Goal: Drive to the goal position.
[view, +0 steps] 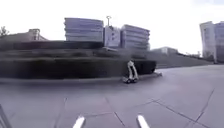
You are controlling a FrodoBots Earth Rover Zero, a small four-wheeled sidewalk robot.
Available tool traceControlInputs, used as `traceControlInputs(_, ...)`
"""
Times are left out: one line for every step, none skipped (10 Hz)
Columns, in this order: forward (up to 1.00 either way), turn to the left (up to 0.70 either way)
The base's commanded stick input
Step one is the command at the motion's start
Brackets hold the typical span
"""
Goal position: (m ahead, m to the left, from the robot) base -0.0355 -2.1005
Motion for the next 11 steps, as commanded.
traceControlInputs(0.00,-0.04)
traceControlInputs(0.00,-0.32)
traceControlInputs(0.00,-0.45)
traceControlInputs(0.44,-0.37)
traceControlInputs(1.00,-0.27)
traceControlInputs(1.00,-0.27)
traceControlInputs(1.00,-0.27)
traceControlInputs(1.00,-0.27)
traceControlInputs(1.00,-0.27)
traceControlInputs(1.00,-0.27)
traceControlInputs(1.00,-0.27)
